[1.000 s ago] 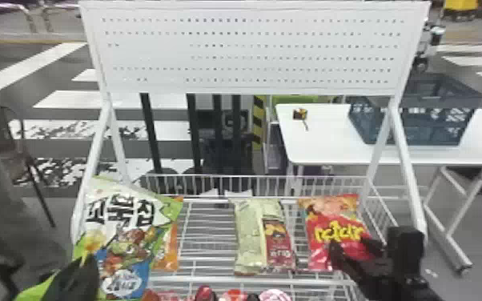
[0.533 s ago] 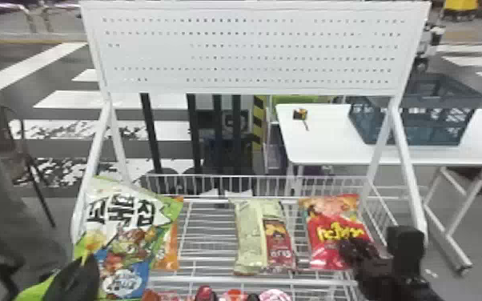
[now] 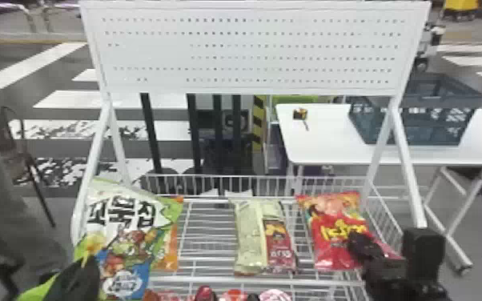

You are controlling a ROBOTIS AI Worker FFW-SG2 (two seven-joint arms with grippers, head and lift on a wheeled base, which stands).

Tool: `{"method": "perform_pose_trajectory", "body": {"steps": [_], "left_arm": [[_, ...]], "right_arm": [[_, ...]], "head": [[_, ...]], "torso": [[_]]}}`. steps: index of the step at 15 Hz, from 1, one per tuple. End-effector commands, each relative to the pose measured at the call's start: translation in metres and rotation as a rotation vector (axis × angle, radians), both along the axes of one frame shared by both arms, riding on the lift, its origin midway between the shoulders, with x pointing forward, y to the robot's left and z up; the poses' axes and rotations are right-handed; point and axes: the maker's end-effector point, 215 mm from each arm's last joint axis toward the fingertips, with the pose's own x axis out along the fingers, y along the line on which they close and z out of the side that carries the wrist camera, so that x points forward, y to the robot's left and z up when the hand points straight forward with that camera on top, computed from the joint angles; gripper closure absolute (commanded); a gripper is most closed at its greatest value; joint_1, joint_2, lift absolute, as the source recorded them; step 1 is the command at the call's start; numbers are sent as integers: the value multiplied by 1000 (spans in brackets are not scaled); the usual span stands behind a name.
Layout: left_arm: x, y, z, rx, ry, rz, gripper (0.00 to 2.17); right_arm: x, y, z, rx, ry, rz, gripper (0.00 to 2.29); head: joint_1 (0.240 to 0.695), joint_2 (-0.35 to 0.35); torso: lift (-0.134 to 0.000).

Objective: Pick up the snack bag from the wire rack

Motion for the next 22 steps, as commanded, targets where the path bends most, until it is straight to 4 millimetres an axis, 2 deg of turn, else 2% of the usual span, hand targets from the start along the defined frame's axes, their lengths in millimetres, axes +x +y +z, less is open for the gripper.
{"method": "perform_pose_trajectory", "body": {"steps": [1, 6, 10, 13, 16, 22], "left_arm": [[0, 0, 0, 0, 0, 0, 1541], [2, 0, -1, -2, -2, -1, 1541], [2, 0, 0, -2, -3, 0, 1541], [2, 0, -1, -2, -1, -1, 1541], [2, 0, -1, -2, -1, -1, 1541], [0, -3, 2, -3, -4, -7, 1541]], "right_arm": [[-26, 13, 27, 27, -46, 20, 2246], [-85, 15, 66, 40, -124, 25, 2250], [-134, 4, 83, 79, -200, -7, 2246], [-159, -7, 100, 113, -242, -27, 2250], [-172, -15, 105, 124, -249, -40, 2250], [-174, -14, 111, 129, -267, -41, 2250]], "head": [[499, 0], [499, 0], [499, 0], [499, 0], [499, 0], [499, 0]], "torso": [[0], [0], [0], [0], [0], [0]]}}
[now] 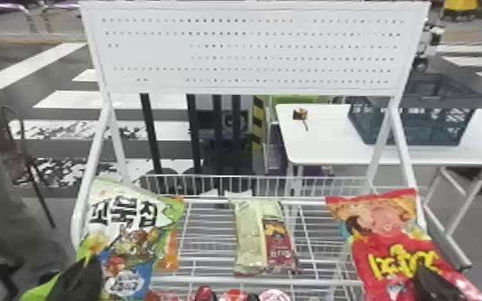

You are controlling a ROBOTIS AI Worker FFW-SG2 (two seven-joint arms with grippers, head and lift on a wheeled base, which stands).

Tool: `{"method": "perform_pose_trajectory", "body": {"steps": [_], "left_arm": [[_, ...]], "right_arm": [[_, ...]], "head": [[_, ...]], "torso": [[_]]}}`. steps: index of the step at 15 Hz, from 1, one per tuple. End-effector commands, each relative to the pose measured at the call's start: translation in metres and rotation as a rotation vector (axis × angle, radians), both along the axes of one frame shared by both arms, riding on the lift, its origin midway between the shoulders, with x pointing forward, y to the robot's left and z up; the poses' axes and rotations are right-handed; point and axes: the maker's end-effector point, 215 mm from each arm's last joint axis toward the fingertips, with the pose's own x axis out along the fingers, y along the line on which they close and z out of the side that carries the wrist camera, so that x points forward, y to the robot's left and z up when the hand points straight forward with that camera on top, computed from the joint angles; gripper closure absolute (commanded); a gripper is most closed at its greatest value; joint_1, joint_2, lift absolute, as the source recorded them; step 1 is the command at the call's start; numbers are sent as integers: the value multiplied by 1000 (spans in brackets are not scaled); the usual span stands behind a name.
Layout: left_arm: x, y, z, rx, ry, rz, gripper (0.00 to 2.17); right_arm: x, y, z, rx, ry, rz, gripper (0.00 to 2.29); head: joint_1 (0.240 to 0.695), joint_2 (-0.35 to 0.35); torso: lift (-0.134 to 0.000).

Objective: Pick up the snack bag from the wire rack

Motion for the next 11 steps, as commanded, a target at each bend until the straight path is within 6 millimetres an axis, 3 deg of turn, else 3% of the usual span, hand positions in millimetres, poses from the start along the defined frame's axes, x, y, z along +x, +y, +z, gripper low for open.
{"method": "perform_pose_trajectory", "body": {"steps": [1, 11], "left_arm": [[-2, -1, 1, 0, -1, -1, 1541], [-2, -1, 3, 1, -3, -2, 1541]], "right_arm": [[-1, 1, 1, 1, -2, 0, 2250], [-3, 2, 7, -2, -9, 3, 2250]], "head": [[499, 0], [499, 0]], "torso": [[0], [0]]}}
